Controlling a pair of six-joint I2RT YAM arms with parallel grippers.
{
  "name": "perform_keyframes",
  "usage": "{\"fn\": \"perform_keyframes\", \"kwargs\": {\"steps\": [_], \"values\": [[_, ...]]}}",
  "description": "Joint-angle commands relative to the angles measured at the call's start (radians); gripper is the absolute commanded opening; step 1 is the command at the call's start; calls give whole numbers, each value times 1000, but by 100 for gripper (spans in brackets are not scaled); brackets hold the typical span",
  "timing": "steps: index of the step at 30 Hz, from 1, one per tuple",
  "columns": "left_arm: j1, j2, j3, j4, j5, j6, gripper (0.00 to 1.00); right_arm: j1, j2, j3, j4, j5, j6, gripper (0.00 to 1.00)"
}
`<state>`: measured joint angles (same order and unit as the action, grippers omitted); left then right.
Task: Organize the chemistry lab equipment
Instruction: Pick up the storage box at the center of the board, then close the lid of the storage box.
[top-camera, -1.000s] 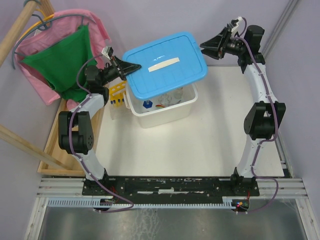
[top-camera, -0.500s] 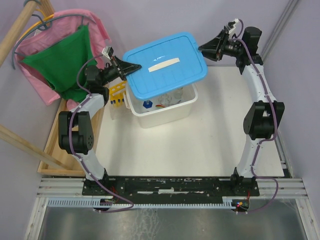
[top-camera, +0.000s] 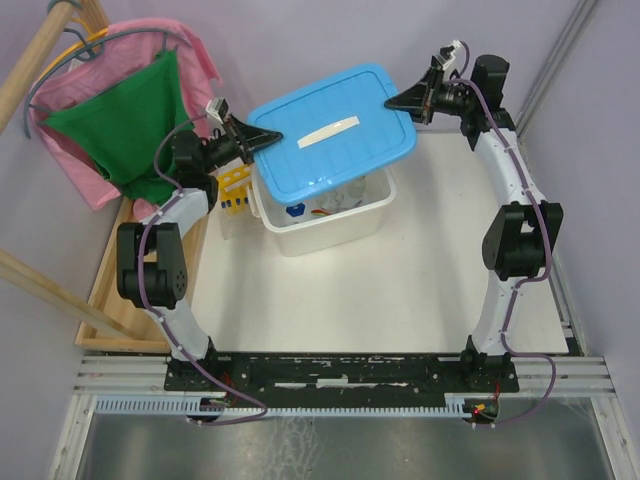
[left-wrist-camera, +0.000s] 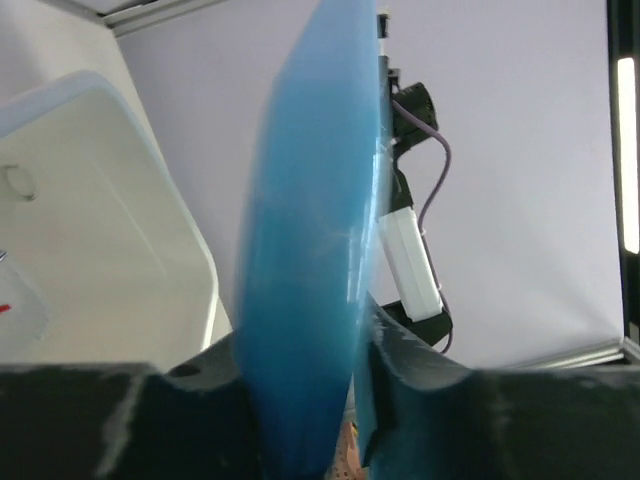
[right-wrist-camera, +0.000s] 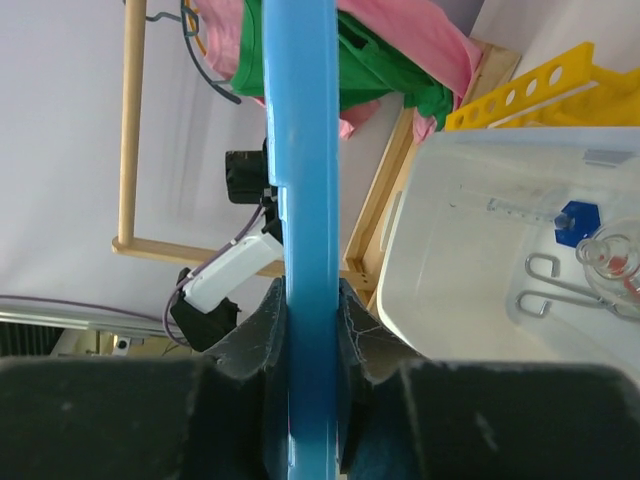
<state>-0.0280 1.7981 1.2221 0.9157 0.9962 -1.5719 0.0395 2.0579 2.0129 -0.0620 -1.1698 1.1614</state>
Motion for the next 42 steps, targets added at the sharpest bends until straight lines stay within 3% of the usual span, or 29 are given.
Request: {"fn": "perform_keyframes", "kwargs": {"steps": [1, 5, 6, 9, 14, 22, 23, 27, 29, 42], "values": [[1, -50, 50, -275, -35, 256, 46, 7, -47, -3, 44, -14, -26, 1], [4, -91, 122, -632, -133, 532, 98, 6, -52, -1, 43, -3, -17, 1], [4, -98, 146, -706, -163, 591, 100, 7, -52, -1, 49, -2, -9, 1], [7, -125, 205, -880, -257, 714, 99, 6, -52, -6, 84, -1, 25, 1], [10, -171, 253, -987, -387, 805, 99, 6, -45, -21, 195, 3, 135, 1], [10, -268, 251, -1067, -662, 912, 100, 6, -63, -37, 201, 17, 157, 1], [11, -268, 252, -1066, -663, 914, 97, 6, -65, -35, 200, 18, 159, 1], [11, -271, 238, -1056, -672, 891, 65, 8, -66, -41, 220, 20, 185, 1], [11, -276, 226, -1039, -670, 883, 54, 9, -71, -54, 251, 22, 211, 1], [8, -360, 224, -1058, -722, 951, 50, 79, -71, -80, 208, 34, 217, 1]]}}
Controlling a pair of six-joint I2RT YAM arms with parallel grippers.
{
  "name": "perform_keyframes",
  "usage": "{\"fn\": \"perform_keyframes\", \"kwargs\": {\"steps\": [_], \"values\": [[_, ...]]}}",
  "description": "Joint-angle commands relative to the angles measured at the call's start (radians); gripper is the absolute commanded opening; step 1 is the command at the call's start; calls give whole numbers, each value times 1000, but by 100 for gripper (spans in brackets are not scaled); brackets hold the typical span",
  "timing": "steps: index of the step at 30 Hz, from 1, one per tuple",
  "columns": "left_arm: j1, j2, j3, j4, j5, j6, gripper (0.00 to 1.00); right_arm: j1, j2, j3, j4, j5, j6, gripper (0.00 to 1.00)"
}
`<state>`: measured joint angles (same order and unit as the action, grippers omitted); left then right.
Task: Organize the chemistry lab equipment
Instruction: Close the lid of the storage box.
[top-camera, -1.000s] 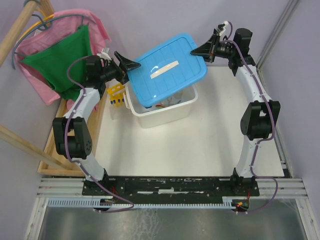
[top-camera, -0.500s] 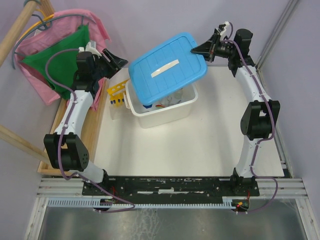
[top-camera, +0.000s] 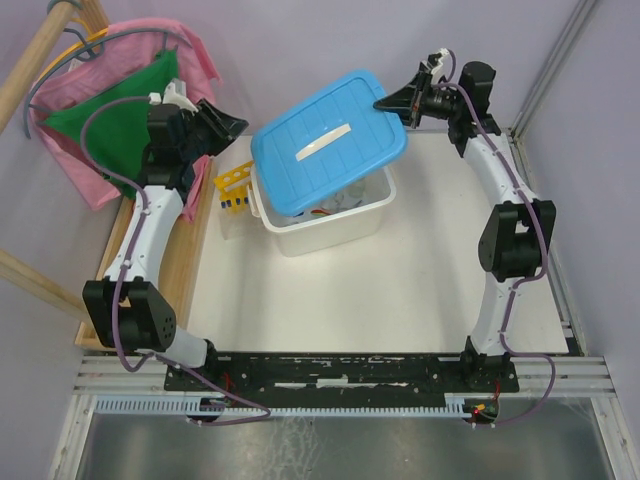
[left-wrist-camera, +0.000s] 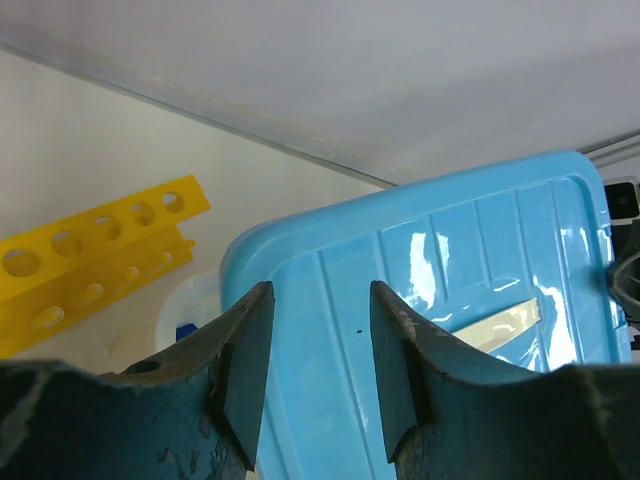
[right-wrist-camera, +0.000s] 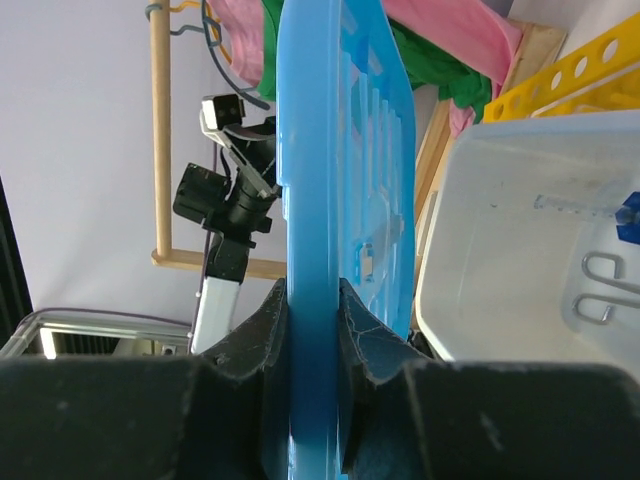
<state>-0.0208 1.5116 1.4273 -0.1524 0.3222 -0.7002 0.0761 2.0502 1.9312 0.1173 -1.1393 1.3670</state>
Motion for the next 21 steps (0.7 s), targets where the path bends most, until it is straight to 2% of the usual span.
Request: {"fn": "perform_keyframes", "kwargs": {"steps": [1, 6, 10, 21], "values": [[2, -78, 19, 3, -54, 85, 50, 49, -60, 3, 3, 5, -5, 1], [1, -90, -1, -2, -54, 89, 50, 77, -53, -12, -42, 10, -43, 1], [2, -97, -24, 2, -55, 84, 50, 78, -49, 1, -158, 21, -131, 1], [2, -113, -53, 10, -51, 80, 50, 80, -48, 1, -230, 38, -195, 1]]}}
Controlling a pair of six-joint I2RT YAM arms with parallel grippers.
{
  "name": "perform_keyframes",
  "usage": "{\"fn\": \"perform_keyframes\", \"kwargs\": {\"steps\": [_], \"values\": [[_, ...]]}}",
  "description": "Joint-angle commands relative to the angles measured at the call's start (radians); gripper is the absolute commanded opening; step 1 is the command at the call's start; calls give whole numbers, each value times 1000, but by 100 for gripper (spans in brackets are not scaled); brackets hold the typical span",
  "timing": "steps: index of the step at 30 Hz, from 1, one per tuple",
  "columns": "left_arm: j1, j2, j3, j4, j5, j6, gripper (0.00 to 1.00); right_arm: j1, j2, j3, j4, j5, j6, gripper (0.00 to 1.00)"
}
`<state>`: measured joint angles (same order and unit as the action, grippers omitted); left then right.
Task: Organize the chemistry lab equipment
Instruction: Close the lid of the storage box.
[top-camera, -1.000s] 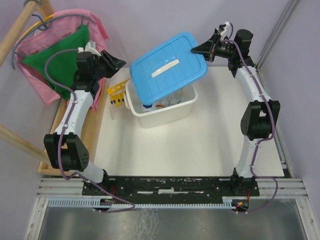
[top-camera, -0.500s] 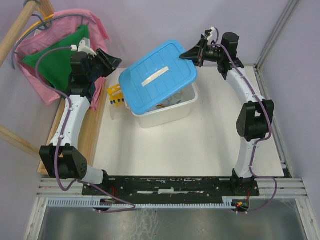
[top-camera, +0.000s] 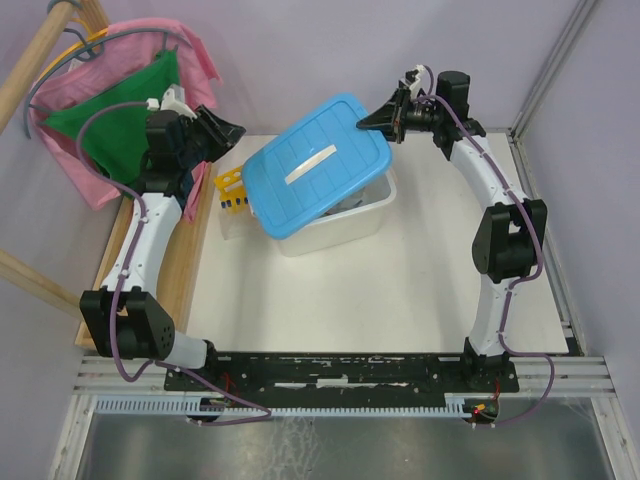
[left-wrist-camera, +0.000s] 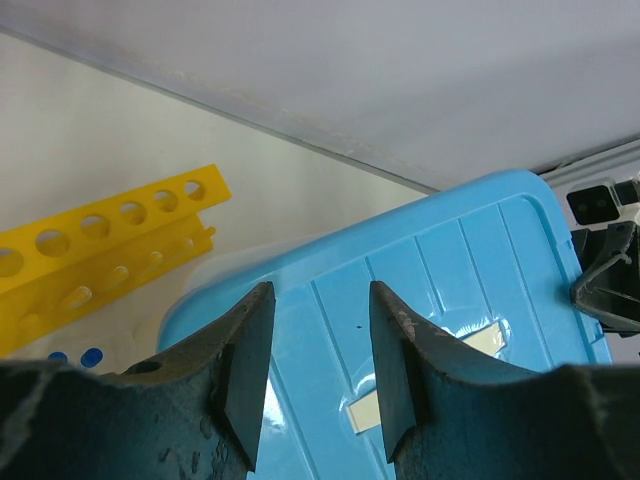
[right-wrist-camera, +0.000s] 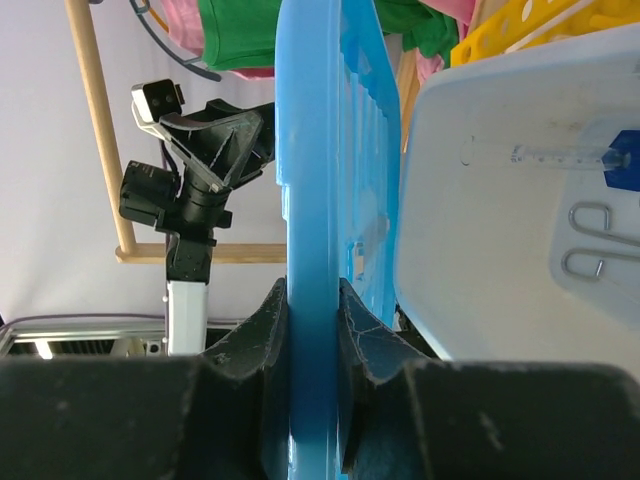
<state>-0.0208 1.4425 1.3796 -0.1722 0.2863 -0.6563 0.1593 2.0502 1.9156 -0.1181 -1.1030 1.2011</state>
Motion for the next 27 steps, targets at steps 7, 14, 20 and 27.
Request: {"fn": "perform_keyframes", "kwargs": {"steps": [7, 14, 20, 27], "values": [[1, -47, -19, 34, -8, 31, 50, -5, -36, 91, -174, 44, -168, 1], [1, -45, -30, 40, 4, 26, 50, -17, -24, 102, -291, 110, -273, 1], [-1, -38, -50, 52, 30, 13, 50, -47, 3, 109, -279, 188, -283, 1], [-5, -42, -59, 58, 25, 12, 50, -47, 61, 179, -342, 220, -328, 9]]}}
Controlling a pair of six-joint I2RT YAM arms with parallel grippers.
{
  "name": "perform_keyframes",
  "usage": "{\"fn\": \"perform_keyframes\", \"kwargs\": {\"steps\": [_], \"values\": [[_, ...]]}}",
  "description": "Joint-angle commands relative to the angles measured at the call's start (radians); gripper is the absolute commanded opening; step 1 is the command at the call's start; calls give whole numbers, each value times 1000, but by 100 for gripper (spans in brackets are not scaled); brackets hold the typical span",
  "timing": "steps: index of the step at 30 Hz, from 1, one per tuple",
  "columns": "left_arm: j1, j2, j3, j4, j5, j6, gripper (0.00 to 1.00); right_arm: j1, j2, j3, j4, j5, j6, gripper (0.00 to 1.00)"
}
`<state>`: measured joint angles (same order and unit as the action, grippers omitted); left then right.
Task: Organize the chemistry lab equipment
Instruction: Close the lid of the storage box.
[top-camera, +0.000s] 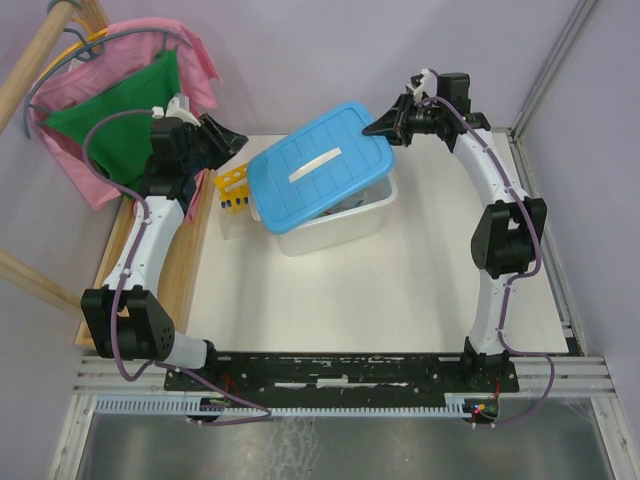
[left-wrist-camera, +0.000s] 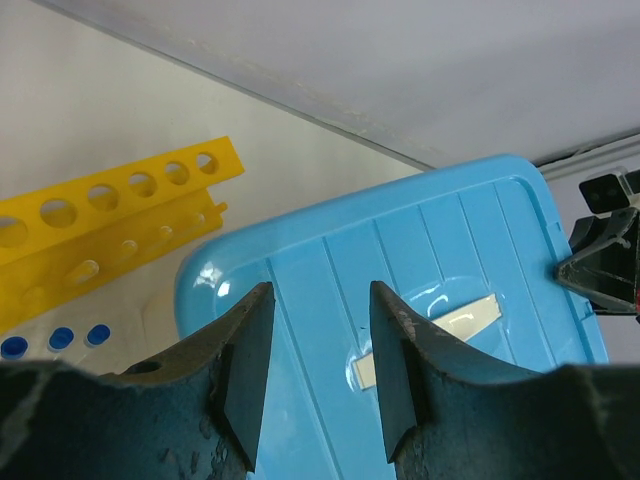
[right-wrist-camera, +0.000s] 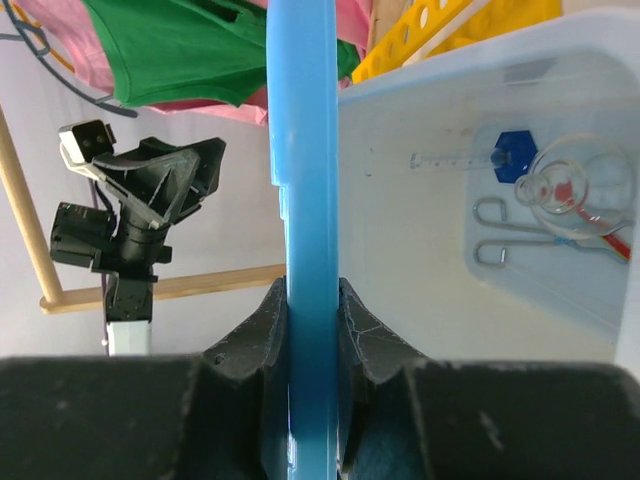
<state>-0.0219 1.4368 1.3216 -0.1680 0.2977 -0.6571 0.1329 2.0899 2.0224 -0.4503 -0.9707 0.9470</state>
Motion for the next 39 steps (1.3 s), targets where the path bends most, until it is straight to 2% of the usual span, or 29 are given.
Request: {"fn": "perform_keyframes", "kwargs": {"steps": [1, 5, 8, 12, 20, 23, 25, 27, 29, 30, 34, 39], "values": [[-4, -35, -1, 54, 12, 13, 50, -21, 25, 75, -25, 99, -89, 11], [-6, -30, -2, 54, 13, 13, 50, -21, 38, 103, -101, 145, -153, 22], [-7, -23, -2, 56, 14, 13, 50, -21, 48, 143, -182, 190, -214, 42], [-10, -12, 1, 59, 17, 11, 50, -21, 50, 190, -273, 257, -295, 53], [-16, 23, 17, 65, 39, 8, 50, -20, 42, 303, -471, 439, -451, 56], [-23, 26, 20, 62, 40, 17, 50, -13, 15, 315, -517, 520, -513, 54], [-29, 29, 22, 44, 34, 38, 46, 1, -11, 311, -529, 544, -541, 48], [-34, 27, 19, 15, 19, 62, 43, 34, -28, 313, -542, 554, -581, 35], [-34, 21, 5, -4, 5, 78, 36, 84, -35, 334, -580, 577, -624, 15], [-35, 17, -2, -14, -4, 85, 34, 113, -42, 340, -596, 595, -647, 11], [-36, -12, -40, -39, -49, 120, 33, 224, -80, 323, -631, 679, -711, 6], [-38, 4, -57, -70, -48, 143, 31, 288, -63, 342, -726, 697, -731, 3]]}}
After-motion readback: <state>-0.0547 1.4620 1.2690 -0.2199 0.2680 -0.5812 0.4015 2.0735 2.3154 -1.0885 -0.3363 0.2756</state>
